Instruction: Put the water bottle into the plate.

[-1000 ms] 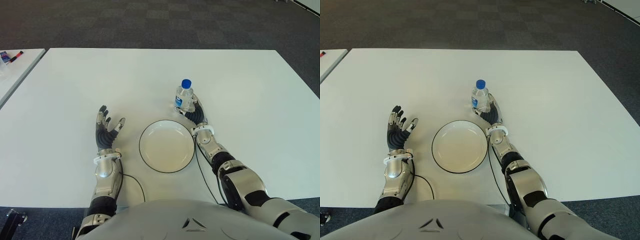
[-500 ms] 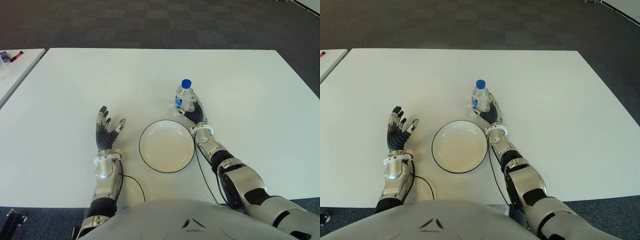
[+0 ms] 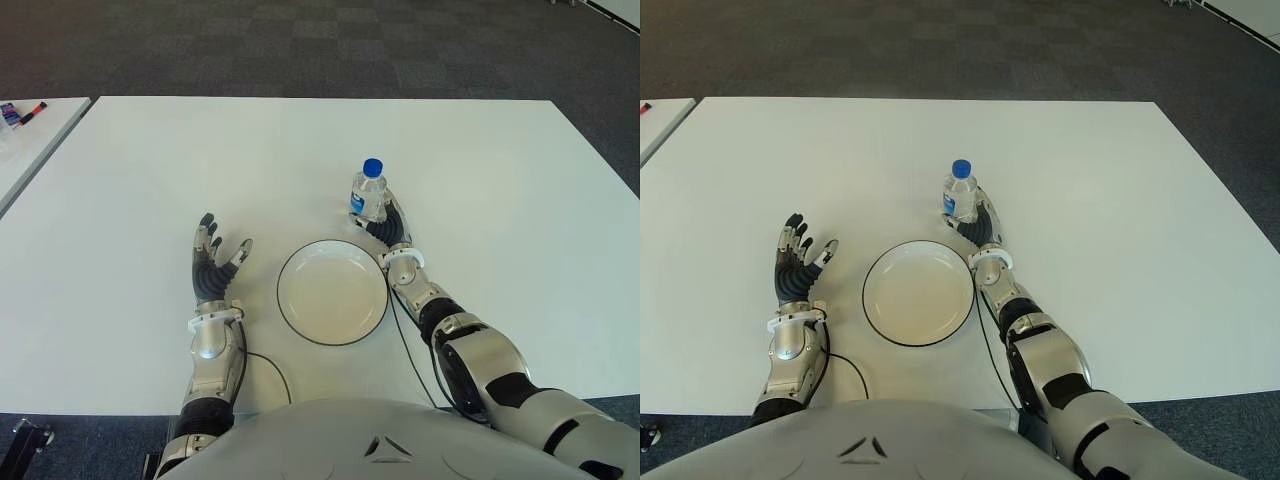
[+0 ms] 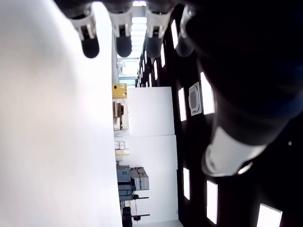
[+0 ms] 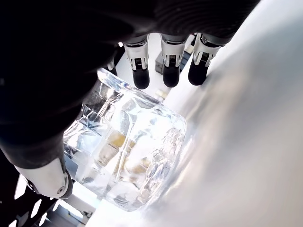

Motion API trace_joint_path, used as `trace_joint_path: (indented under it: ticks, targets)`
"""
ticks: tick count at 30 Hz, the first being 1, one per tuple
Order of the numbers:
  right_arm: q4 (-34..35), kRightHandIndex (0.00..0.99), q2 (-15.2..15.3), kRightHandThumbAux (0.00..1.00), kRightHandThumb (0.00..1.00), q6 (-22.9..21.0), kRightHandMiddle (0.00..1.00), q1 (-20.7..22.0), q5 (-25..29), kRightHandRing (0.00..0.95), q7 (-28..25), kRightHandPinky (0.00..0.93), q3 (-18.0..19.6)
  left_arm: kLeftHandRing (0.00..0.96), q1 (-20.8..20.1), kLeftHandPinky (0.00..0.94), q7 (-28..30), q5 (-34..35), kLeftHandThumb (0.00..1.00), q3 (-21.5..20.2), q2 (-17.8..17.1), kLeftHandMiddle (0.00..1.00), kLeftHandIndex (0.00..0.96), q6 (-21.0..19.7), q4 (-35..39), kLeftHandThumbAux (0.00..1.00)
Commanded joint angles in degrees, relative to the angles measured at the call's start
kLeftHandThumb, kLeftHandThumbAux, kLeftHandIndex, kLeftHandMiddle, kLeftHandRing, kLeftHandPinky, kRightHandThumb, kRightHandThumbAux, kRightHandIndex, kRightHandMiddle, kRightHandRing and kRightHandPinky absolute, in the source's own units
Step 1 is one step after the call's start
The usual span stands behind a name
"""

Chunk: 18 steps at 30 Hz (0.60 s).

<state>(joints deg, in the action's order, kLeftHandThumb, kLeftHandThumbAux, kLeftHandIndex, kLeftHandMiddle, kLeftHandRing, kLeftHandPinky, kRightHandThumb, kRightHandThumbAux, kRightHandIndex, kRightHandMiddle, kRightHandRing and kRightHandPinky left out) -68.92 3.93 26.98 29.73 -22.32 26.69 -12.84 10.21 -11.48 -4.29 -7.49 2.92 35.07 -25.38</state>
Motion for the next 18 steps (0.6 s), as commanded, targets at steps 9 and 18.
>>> trace_joint_path:
  ticks: [9, 18]
  targets:
    - [-3.5, 0.0, -1.5, 0.617, 0.018, -4.1, 0.018, -0.5, 0.1, 0.019, -2.1, 0.047, 0.0, 0.0, 2.4, 0.019, 0.5, 0.3, 0.204, 0.7, 0.6, 0.012, 0.048, -3.4, -2.1, 0.753]
    - [-4.2, 0.0, -2.0, 0.599, 0.013, -5.9, 0.025, 0.1, -0.6, 0.029, -0.8, 0.066, -0.5, 0.0, 2.2, 0.011, 1.1, 0.9, 0.199, 0.7, 0.2, 0.001, 0.038, -3.3, -2.5, 0.764]
